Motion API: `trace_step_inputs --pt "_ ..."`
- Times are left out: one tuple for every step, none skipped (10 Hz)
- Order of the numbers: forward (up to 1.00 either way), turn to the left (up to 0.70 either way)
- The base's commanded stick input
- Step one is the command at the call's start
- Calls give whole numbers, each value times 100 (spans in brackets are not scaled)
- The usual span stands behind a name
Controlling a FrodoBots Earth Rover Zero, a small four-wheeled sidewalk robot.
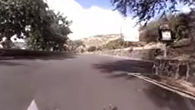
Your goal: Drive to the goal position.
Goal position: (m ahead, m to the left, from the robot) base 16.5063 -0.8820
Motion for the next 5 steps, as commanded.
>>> trace_step_inputs --pt "70 0" --pt "70 0" --pt "70 0" --pt "70 0" --pt "70 0"
